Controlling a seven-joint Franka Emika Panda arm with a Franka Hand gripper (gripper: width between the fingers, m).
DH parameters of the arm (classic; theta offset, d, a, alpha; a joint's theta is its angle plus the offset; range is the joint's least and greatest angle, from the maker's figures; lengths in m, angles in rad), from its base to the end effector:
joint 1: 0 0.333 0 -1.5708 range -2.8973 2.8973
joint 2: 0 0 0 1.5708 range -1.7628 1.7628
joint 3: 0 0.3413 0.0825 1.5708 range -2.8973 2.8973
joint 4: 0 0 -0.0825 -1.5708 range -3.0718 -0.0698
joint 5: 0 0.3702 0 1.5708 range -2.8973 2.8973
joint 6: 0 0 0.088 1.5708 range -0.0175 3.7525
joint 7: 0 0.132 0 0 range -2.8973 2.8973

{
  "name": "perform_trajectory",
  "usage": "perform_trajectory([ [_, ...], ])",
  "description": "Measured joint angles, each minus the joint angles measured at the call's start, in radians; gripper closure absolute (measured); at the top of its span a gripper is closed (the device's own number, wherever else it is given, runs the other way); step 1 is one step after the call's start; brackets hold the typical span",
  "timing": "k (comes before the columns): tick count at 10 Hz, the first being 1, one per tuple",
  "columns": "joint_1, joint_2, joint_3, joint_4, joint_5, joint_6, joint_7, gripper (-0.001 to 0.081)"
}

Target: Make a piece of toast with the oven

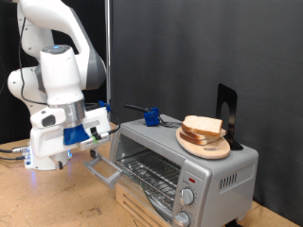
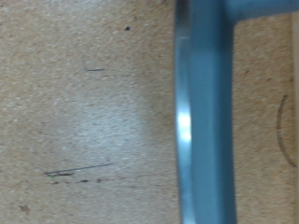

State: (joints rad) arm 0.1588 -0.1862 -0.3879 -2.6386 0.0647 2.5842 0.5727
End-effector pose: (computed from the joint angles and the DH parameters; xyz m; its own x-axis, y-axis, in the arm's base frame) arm 0.4111 -0.0930 0.3254 0.6554 -0.7544 0.0350 -0.7424 -0.6521 -0.1537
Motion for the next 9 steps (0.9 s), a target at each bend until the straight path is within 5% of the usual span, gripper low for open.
perform_trajectory([
  [9,-0.046,0.314,-0.023,0.036,0.054,0.266,-0.036,0.0125],
])
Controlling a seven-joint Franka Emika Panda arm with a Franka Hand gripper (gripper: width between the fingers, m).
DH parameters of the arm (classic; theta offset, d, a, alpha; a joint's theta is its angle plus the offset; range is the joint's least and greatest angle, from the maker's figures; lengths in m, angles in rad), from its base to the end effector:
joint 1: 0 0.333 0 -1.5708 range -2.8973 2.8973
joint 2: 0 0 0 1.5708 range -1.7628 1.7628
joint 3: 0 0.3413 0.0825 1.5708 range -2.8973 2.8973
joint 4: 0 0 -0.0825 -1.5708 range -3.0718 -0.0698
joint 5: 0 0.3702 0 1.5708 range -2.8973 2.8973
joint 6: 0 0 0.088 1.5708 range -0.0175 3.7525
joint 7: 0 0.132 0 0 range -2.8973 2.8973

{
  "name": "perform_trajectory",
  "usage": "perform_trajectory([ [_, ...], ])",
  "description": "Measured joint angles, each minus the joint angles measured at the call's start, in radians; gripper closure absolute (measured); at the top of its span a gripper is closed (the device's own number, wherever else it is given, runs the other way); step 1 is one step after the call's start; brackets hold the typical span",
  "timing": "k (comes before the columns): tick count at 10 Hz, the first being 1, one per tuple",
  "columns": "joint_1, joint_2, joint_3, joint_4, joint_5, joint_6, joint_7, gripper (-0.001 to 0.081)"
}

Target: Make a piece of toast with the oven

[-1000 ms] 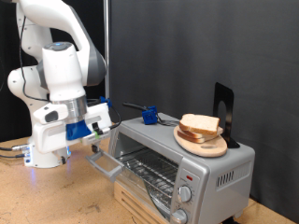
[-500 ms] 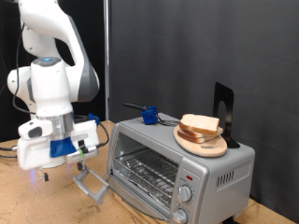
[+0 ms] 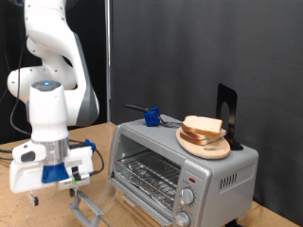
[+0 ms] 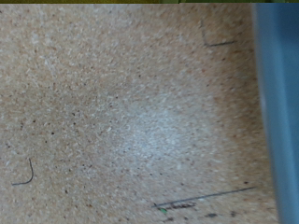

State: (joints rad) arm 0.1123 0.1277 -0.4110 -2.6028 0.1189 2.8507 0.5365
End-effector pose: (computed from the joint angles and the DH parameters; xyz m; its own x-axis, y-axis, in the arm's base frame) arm 0.4301 -0.1418 0.2392 0.5823 -0.8047 0.1155 -0.8038 -0.5912 -0.0663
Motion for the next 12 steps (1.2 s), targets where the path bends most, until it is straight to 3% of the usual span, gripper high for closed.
perform_trajectory([
  [3,-0.001,0.1,0.061,0.039,0.097,0.033,-0.015,0.0124],
  [5,-0.002,0.133,0.095,0.059,0.125,0.035,-0.017,0.0124],
  [6,-0.023,0.131,0.131,0.067,0.181,0.011,-0.074,0.0124],
  [7,-0.056,0.11,0.168,0.081,0.25,-0.059,-0.166,0.0124],
  [9,-0.092,0.025,0.178,0.107,0.313,-0.265,-0.284,0.0124],
  [12,-0.114,-0.087,0.158,0.113,0.301,-0.39,-0.327,0.0124],
])
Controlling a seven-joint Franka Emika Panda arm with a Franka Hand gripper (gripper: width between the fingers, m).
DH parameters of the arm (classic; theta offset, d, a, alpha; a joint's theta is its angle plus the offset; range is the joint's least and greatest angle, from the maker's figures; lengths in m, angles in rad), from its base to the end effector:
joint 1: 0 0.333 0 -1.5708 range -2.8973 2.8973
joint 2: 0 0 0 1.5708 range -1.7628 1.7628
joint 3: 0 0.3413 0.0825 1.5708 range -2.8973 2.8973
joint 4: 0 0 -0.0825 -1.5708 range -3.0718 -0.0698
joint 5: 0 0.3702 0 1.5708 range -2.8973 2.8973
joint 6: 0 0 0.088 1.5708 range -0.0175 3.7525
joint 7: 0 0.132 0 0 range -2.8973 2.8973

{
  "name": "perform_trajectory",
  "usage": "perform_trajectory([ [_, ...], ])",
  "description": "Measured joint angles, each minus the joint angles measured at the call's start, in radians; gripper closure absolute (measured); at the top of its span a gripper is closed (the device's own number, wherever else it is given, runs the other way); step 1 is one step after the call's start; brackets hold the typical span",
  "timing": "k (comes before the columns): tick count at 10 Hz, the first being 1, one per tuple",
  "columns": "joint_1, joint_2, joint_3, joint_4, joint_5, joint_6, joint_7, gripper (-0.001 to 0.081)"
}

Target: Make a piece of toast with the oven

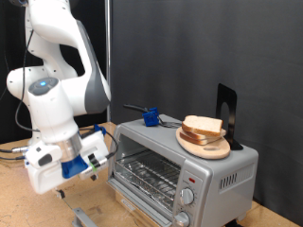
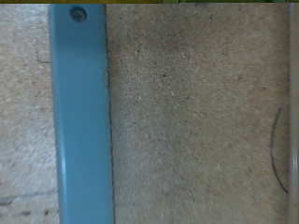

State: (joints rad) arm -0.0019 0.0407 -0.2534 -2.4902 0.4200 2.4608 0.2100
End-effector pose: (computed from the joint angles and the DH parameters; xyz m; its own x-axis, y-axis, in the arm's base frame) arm 0.4425 -0.1098 0.2781 0.6979 -0.7006 -0.1489 -0.7151 -0.6703 -0.1983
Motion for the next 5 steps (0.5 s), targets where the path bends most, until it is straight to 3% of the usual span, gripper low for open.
perform_trajectory([
  [3,-0.023,-0.1,-0.03,-0.001,-0.067,-0.104,-0.045,0.0124],
  [5,-0.025,-0.093,-0.035,0.0,-0.065,-0.105,-0.05,0.0124],
])
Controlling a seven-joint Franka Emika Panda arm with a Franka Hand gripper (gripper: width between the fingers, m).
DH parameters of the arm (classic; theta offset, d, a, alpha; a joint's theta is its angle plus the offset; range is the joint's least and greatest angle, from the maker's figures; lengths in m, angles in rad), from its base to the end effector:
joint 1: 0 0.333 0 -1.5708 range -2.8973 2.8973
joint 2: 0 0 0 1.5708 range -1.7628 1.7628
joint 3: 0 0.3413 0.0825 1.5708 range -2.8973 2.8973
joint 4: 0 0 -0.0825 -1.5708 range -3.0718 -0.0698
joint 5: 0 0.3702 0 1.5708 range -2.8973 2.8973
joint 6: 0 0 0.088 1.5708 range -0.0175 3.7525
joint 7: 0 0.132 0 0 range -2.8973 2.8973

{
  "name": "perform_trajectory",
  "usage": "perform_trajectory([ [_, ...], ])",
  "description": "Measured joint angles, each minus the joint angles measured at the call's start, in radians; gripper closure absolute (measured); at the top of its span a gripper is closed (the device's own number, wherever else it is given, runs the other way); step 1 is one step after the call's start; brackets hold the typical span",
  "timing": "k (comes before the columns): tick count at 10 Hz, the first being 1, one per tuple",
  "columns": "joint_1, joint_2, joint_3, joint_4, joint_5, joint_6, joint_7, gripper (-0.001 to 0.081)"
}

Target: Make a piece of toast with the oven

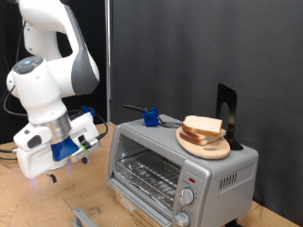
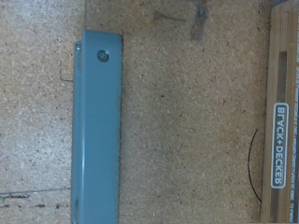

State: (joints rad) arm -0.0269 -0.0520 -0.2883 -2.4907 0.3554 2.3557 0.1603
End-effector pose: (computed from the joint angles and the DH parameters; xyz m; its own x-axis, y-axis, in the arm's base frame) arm 0.4267 -0.1272 0.3106 0.7424 -0.6521 -0.1537 -0.6692 -0.7108 -0.2165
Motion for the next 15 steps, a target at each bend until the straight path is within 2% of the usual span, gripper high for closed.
perform_trajectory([
  [1,-0.009,0.0,-0.018,0.011,0.001,-0.028,-0.031,0.0124],
  [4,-0.063,0.003,-0.092,0.09,0.038,-0.174,-0.14,0.0124],
  [7,-0.097,0.012,-0.138,0.207,0.095,-0.326,-0.153,0.0124],
  [8,-0.103,0.039,-0.146,0.253,0.106,-0.391,-0.153,0.0124],
  [10,-0.1,0.035,-0.14,0.243,0.116,-0.378,-0.153,0.0124],
  [12,-0.085,-0.003,-0.115,0.239,0.182,-0.426,-0.213,0.0124],
  [14,-0.063,-0.062,-0.083,0.217,0.188,-0.413,-0.367,0.0124],
  [15,-0.052,-0.1,-0.06,0.192,0.172,-0.353,-0.427,0.0124],
])
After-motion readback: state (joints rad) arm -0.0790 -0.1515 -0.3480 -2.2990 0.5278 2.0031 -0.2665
